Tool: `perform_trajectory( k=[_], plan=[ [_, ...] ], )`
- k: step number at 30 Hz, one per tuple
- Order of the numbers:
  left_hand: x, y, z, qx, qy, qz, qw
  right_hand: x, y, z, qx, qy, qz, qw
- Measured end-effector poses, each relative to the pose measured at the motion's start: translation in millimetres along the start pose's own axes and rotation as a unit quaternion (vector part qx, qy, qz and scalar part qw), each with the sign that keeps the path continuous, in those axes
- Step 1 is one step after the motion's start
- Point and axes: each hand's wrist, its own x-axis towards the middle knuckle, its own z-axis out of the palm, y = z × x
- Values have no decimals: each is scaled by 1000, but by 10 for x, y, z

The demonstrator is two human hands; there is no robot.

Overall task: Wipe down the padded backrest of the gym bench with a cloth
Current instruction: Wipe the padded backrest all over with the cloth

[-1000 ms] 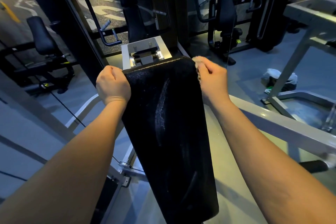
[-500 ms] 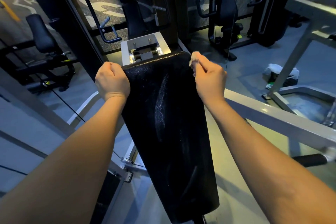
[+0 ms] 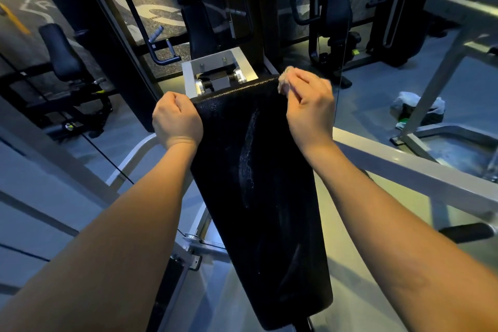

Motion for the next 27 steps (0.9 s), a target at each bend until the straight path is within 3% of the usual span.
perform_trajectory(
  k=[5, 9, 11, 17, 21, 24, 27],
  plan=[
    [48, -45, -9, -10, -13, 10, 1000, -333, -9, 95, -51, 19, -37, 998],
    [80, -74, -11, -5, -22, 18, 1000, -946, 32, -30, -88, -68, -54, 992],
    [84, -83, -12, -3, -25, 26, 999, -751, -20, -50, -99, -87, -43, 990],
    [77, -92, -26, -3, -30, 23, 999, -96, -242, 84, -101, -29, -11, 994],
    [68, -91, -42, 6, -33, 17, 999, -767, -165, -48, -141, -117, -56, 981],
    [66, -92, -54, 7, -34, 15, 999, -561, -123, -147, -136, -158, -109, 972],
    [57, -71, -61, 7, -36, 13, 999, -39, -194, -51, -141, -97, -99, 980]
  ],
)
